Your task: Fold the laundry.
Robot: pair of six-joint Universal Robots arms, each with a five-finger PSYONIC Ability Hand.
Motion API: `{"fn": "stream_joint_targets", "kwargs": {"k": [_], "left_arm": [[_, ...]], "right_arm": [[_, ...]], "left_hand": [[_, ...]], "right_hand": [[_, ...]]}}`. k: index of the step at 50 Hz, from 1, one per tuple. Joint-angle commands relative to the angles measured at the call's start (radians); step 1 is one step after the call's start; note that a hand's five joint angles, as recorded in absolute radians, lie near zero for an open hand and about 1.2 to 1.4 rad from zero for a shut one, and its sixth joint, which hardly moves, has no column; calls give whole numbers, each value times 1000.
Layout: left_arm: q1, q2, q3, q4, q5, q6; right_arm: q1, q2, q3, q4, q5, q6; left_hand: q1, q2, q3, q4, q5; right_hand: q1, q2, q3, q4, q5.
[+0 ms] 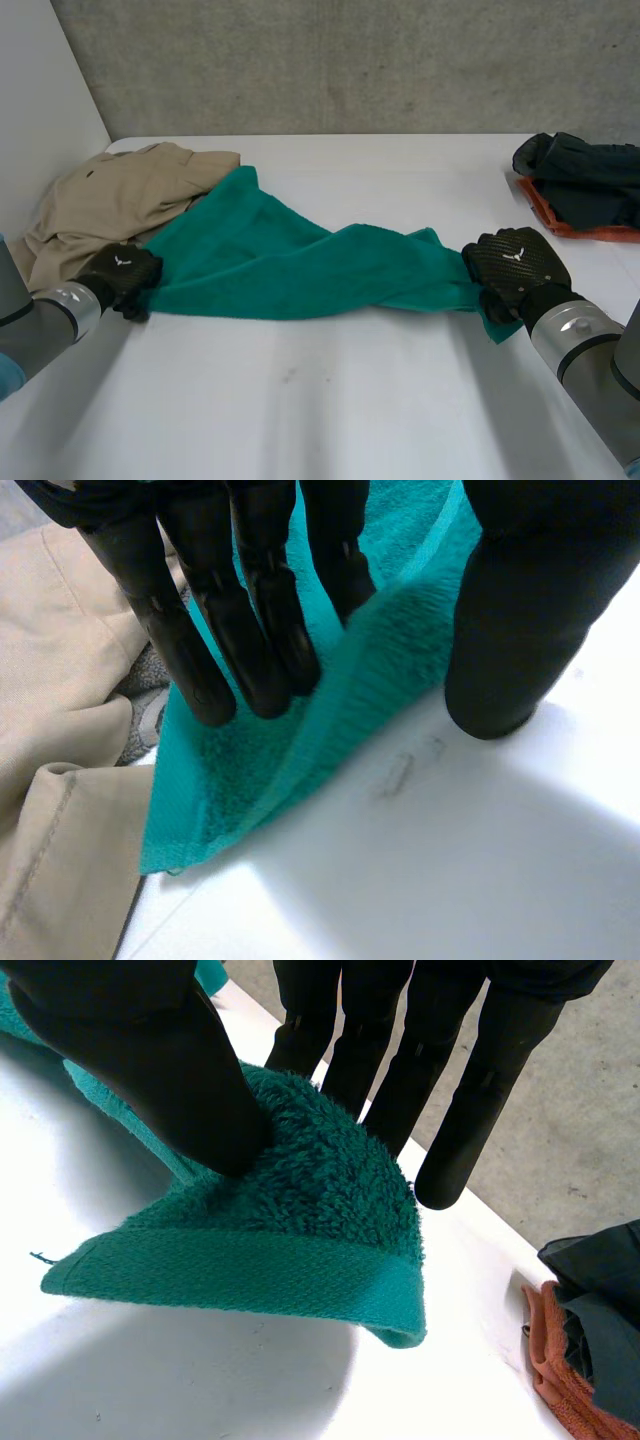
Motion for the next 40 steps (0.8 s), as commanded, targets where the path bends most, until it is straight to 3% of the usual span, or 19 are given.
{"fn": "stream_joint_targets", "kwargs": {"k": [1, 11, 26, 30, 36, 40], "left_arm": [[-16, 30, 12, 27, -4, -35], [-42, 204, -4, 122, 2, -274], [-38, 70, 12, 112, -5, -289], [-42, 111, 10, 87, -31, -294], [-59, 351, 13, 23, -45, -311], [-102, 492, 33, 20, -47, -375]], "right_arm": [[-4, -1, -9, 1, 1, -1], [-7, -13, -12, 12, 4, -18], [-18, -1, -1, 34, 3, -24], [-59, -19, -52, 142, -11, -64], [-131, -175, -234, 449, -16, -211], [-157, -249, -343, 567, -16, -236]], "left_hand": [[296, 324, 328, 323, 472], [296, 324, 328, 323, 472], [296, 324, 328, 323, 472], [296, 324, 328, 323, 472], [296, 324, 328, 323, 472], [296, 324, 328, 323, 472]], "right_hand": [[266, 214, 211, 199, 233], [266, 214, 211, 199, 233], [266, 214, 211, 199, 233], [266, 214, 211, 199, 233], [266, 214, 211, 199, 233], [266, 214, 211, 199, 233]]}}
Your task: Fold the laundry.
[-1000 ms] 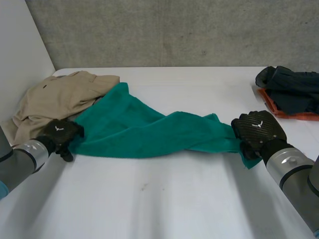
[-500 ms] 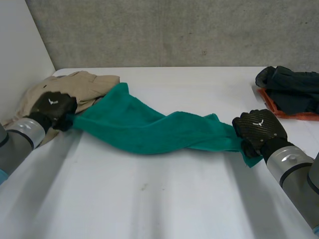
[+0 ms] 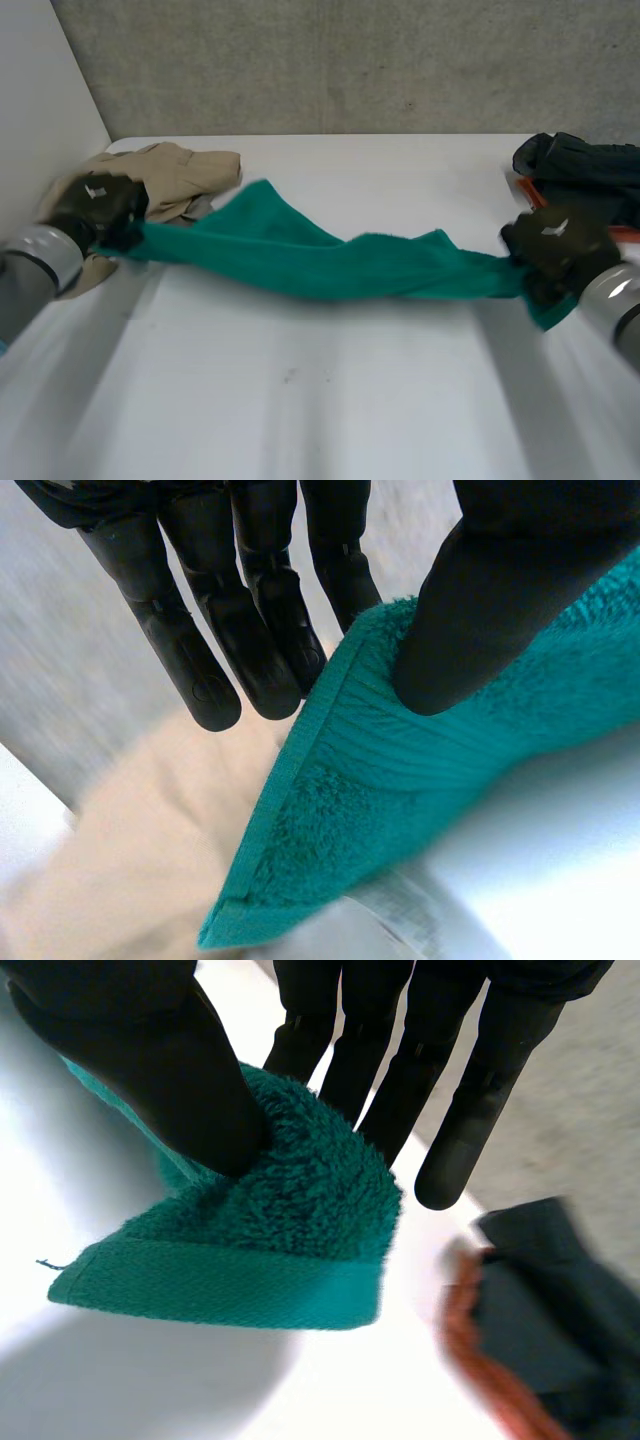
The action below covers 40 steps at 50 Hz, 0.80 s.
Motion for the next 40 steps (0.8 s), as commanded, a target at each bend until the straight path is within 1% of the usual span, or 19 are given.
{"fn": "stream_joint_targets", "kwargs": {"k": [1, 2, 5, 7, 10, 11, 14, 16, 18, 19, 22, 23, 24, 27, 28, 31, 32, 35, 40], "left_arm": [[-60, 273, 24, -28, -4, -95], [-68, 320, 22, -25, -4, -142], [-76, 360, 15, -23, -10, -208], [-76, 356, 10, -23, -10, -224], [-77, 276, 10, -23, -14, -224], [-85, 214, 22, -28, -15, -222], [-112, 112, 61, -29, -17, -213], [-145, 5, 137, -37, -24, -189], [-160, -63, 200, -39, -44, -166], [-175, -116, 278, -42, -76, -141], [-204, -170, 424, -42, -135, -109], [-232, -193, 528, -34, -162, -95], [-244, -201, 579, -29, -174, -92], [-266, -212, 762, 26, -210, -103], [-269, -212, 798, 53, -216, -107], [-273, -204, 878, 173, -250, -149], [-276, -201, 884, 199, -263, -161], [-283, -181, 886, 258, -294, -192], [-283, -178, 837, 239, -297, -196]], "right_arm": [[-66, -169, -216, 281, -5, -97], [-69, -176, -231, 296, -6, -97], [-71, -190, -256, 332, -21, -104], [-69, -190, -253, 350, -43, -109], [-69, -170, -233, 387, -61, -116], [-69, -160, -224, 392, -66, -124], [-74, -27, -213, 390, -63, -173], [-66, 82, -243, 386, -49, -205], [-63, 145, -294, 373, -40, -206], [-63, 170, -321, 363, -29, -199], [-60, 238, -432, 274, 30, -131], [-58, 247, -462, 242, 49, -108], [-51, 255, -524, 162, 85, -60], [-34, 253, -587, 21, 132, 1], [-23, 250, -602, -89, 156, 33], [-6, 229, -587, -232, 170, 60], [3, 204, -570, -313, 169, 69], [23, 160, -508, -423, 167, 66], [29, 140, -414, -423, 129, 64]], "left_hand": [[214, 200, 203, 197, 264], [214, 200, 203, 197, 264], [214, 200, 203, 197, 264], [214, 200, 203, 197, 264], [214, 200, 203, 197, 264], [214, 200, 203, 197, 264], [214, 200, 203, 197, 264], [214, 200, 203, 197, 264], [214, 200, 203, 197, 264], [214, 200, 203, 197, 264], [214, 200, 203, 197, 264], [214, 200, 203, 197, 264], [214, 200, 203, 197, 264], [214, 200, 203, 197, 264], [214, 200, 203, 197, 264], [214, 200, 203, 197, 264], [214, 200, 203, 197, 264], [214, 200, 203, 197, 264], [214, 200, 203, 197, 264]], "right_hand": [[266, 213, 211, 198, 233], [266, 213, 211, 198, 233], [266, 213, 211, 198, 233], [266, 213, 211, 198, 233], [266, 213, 211, 198, 233], [266, 213, 211, 198, 233], [266, 213, 211, 198, 233], [266, 213, 211, 198, 233], [266, 213, 211, 198, 233], [266, 213, 211, 198, 233], [266, 213, 211, 198, 233], [266, 213, 211, 198, 233], [266, 213, 211, 198, 233], [266, 213, 211, 198, 233], [266, 213, 211, 198, 233], [266, 213, 211, 198, 233], [266, 213, 211, 198, 233], [266, 213, 211, 198, 233], [266, 213, 211, 198, 233]]}}
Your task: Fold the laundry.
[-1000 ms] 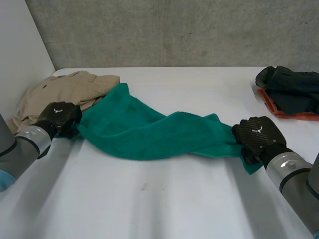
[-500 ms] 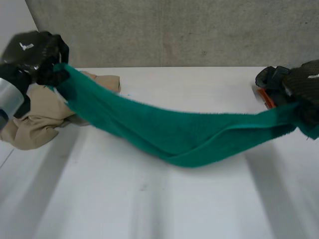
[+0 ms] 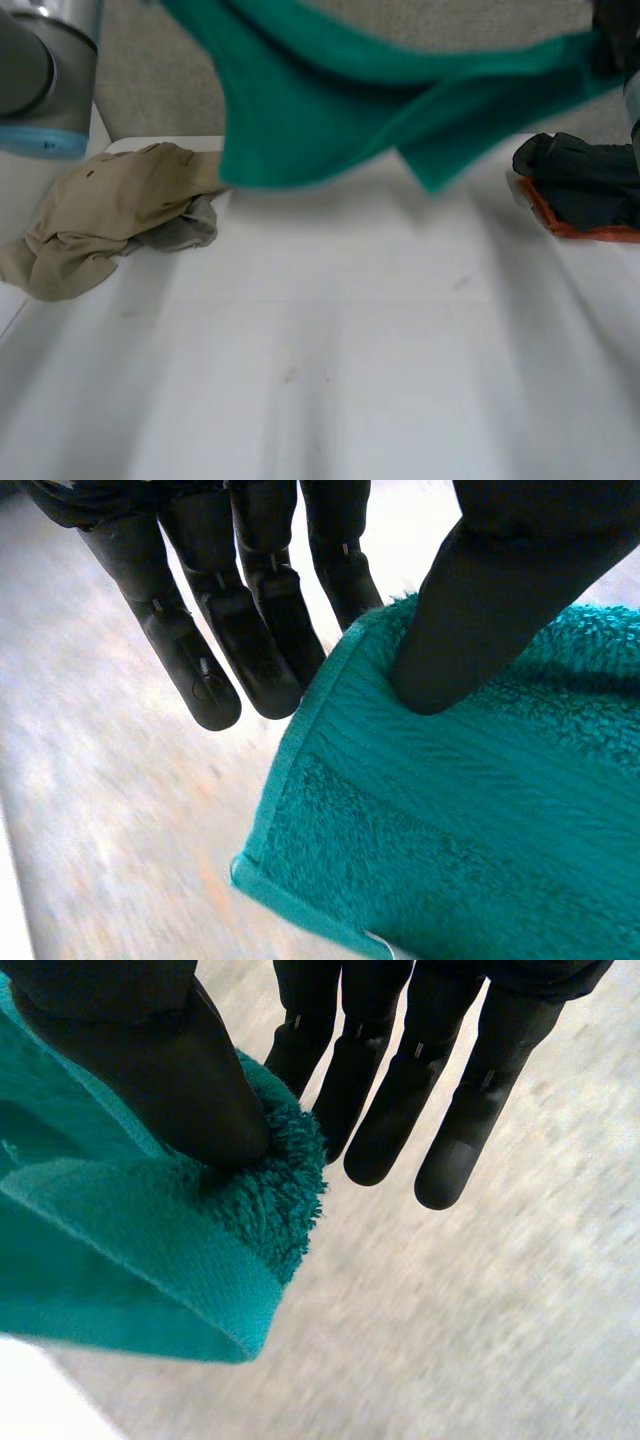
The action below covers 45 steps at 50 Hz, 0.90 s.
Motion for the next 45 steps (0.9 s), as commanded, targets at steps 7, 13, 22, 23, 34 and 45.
{"fn": "stream_joint_targets", "kwargs": {"k": [7, 13, 22, 23, 34, 45], "left_arm": [[-9, 17, -249, 2, -14, -27], [-41, 2, -390, -17, -13, -18], [-60, 0, -404, -24, -11, -16], [-58, 5, -401, -26, -10, -16], [-73, 15, -389, -67, 4, -8], [-126, 176, -406, -150, 92, -10]], "right_arm": [[14, -17, 263, 34, -122, -6], [48, 80, 389, 189, -185, -75], [135, 31, 591, 600, -194, -420], [142, 8, 599, 637, -199, -429], [126, -205, 432, 568, -216, -138], [106, 106, 105, 528, -216, -15]], "left_hand": [[214, 197, 201, 195, 264], [214, 197, 201, 195, 264], [214, 197, 201, 195, 264], [214, 197, 201, 195, 264], [214, 197, 201, 195, 264], [214, 197, 201, 195, 264]], "right_hand": [[266, 213, 205, 195, 223], [266, 213, 205, 195, 223], [266, 213, 205, 195, 223], [266, 213, 205, 195, 223], [-956, -1009, -1017, -1027, -999], [-956, -1009, -1017, -1027, -999]]}}
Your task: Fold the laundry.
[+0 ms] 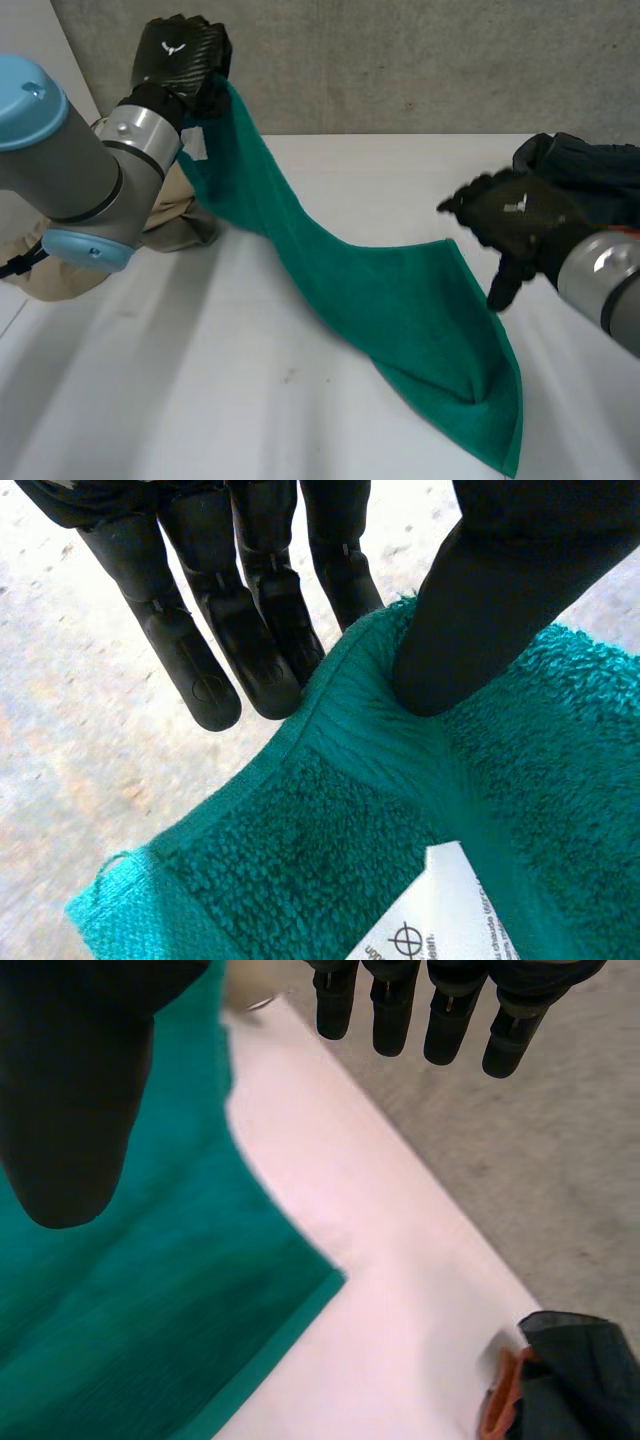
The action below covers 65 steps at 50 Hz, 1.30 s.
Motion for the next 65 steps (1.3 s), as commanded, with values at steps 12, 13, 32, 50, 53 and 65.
{"fn": "stream_joint_targets", "kwargs": {"k": [12, 13, 32, 50, 53, 65], "left_arm": [[-59, 363, -56, -149, 113, -2], [-59, 385, -73, -149, 122, -2], [100, 433, -233, -197, 133, 38], [149, 403, -394, -243, 136, 93], [162, 345, -409, -298, 134, 151], [177, -26, -170, -393, 71, 437]], "right_arm": [[79, 739, -643, -105, -123, 41], [81, 762, -662, -106, -128, 44], [-2, 419, -567, -184, 40, -2], [-139, 80, -251, 361, -65, -193], [-139, 69, -174, 418, -46, -338], [-99, 389, -401, 231, 139, -307]], "left_hand": [[214, 197, 199, 195, 264], [214, 197, 199, 195, 264], [214, 197, 199, 195, 264], [214, 197, 199, 195, 264], [214, 197, 199, 195, 264], [214, 197, 199, 195, 264]], "right_hand": [[-51, -38, -37, -41, -49], [-51, -38, -37, -41, -49], [1171, 1184, 1185, 1181, 1172], [1171, 1184, 1185, 1181, 1172], [1171, 1184, 1185, 1181, 1172], [1171, 1184, 1185, 1181, 1172]]}}
